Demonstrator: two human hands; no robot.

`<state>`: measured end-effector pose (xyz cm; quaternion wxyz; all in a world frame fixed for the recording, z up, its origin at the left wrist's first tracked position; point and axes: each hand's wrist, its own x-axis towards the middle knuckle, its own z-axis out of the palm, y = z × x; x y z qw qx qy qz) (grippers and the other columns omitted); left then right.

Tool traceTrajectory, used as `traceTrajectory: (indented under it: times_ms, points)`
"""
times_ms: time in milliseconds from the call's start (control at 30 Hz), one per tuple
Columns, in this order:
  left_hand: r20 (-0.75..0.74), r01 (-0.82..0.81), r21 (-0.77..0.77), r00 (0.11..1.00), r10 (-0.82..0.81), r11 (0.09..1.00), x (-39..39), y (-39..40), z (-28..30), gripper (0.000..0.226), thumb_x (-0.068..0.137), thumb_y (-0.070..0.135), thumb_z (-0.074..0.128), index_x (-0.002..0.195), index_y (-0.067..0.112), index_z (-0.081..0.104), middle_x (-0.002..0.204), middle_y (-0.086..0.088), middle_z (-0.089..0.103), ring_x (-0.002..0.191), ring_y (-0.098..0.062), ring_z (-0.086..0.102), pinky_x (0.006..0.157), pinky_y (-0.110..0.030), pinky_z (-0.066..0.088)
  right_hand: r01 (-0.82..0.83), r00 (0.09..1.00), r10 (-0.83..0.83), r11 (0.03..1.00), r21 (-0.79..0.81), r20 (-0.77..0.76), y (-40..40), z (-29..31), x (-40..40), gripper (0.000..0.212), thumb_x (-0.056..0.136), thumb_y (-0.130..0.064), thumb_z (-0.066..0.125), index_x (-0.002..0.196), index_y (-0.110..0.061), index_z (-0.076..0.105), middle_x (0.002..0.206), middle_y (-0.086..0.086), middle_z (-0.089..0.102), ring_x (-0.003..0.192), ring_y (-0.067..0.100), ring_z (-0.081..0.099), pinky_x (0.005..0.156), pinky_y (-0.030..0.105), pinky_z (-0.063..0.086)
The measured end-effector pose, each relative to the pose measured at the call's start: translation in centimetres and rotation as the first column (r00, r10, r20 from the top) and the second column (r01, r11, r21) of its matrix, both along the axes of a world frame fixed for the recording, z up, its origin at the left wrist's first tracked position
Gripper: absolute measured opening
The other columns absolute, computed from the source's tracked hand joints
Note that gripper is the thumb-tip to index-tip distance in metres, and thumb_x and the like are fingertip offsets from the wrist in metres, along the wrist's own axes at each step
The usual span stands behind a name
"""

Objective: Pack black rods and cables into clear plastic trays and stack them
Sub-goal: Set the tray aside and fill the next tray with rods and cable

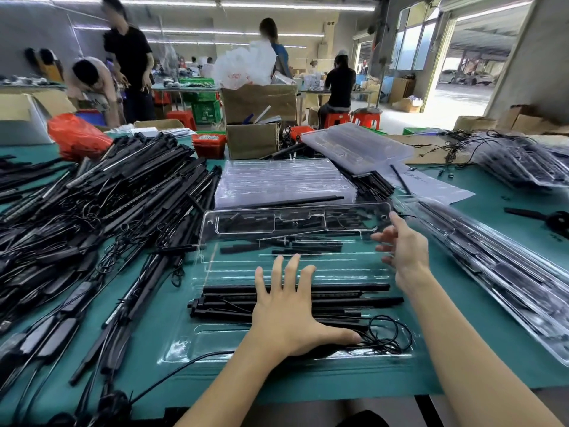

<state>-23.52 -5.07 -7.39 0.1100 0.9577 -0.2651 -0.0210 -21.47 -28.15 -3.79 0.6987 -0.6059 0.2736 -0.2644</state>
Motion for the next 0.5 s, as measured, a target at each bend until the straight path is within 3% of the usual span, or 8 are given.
traceTrajectory:
  times_ms: [200, 300, 500]
  points:
    - [-0.006, -0.001, 0.002, 1.0, 0.001, 1.0, -0.03, -0.05, -0.04, 0.138, 0.043, 0.109, 0.028, 0.155, 0.033, 0.0, 0.163, 0.009, -0.019, 0.148, -0.023, -0.031, 0.115, -0.061, -0.021, -0.006, 0.999, 0.003, 0.996, -0.086, -0.035, -0.05, -0.58, 0.25, 0.02, 0.093, -0.03, 0.066, 0.093, -0.01, 0.065, 0.069, 0.0, 0.073, 0.05, 0.012, 0.059, 0.047, 0.025, 0.042]
    - [-0.003, -0.003, -0.008, 1.0, 0.003, 1.0, -0.03, -0.07, -0.08, 0.138, 0.044, 0.109, 0.029, 0.155, 0.033, 0.0, 0.163, 0.009, -0.021, 0.147, -0.022, -0.032, 0.115, -0.061, -0.021, 0.021, 0.998, -0.017, 0.998, -0.052, 0.067, 0.01, -0.65, 0.05, 0.03, 0.094, -0.038, 0.063, 0.085, -0.009, 0.064, 0.074, 0.008, 0.073, 0.049, 0.015, 0.058, 0.044, 0.025, 0.041]
    - [0.022, -0.008, -0.033, 1.0, 0.008, 0.999, 0.03, -0.13, -0.2, 0.136, 0.042, 0.109, 0.028, 0.153, 0.034, 0.004, 0.16, 0.011, -0.021, 0.146, -0.021, -0.034, 0.115, -0.061, -0.021, 0.053, 0.968, -0.076, 0.993, 0.102, 0.239, 0.32, -0.2, -0.2, 0.052, 0.097, -0.049, 0.049, 0.058, -0.015, 0.056, 0.058, 0.004, 0.069, 0.044, 0.019, 0.055, 0.052, 0.025, 0.038]
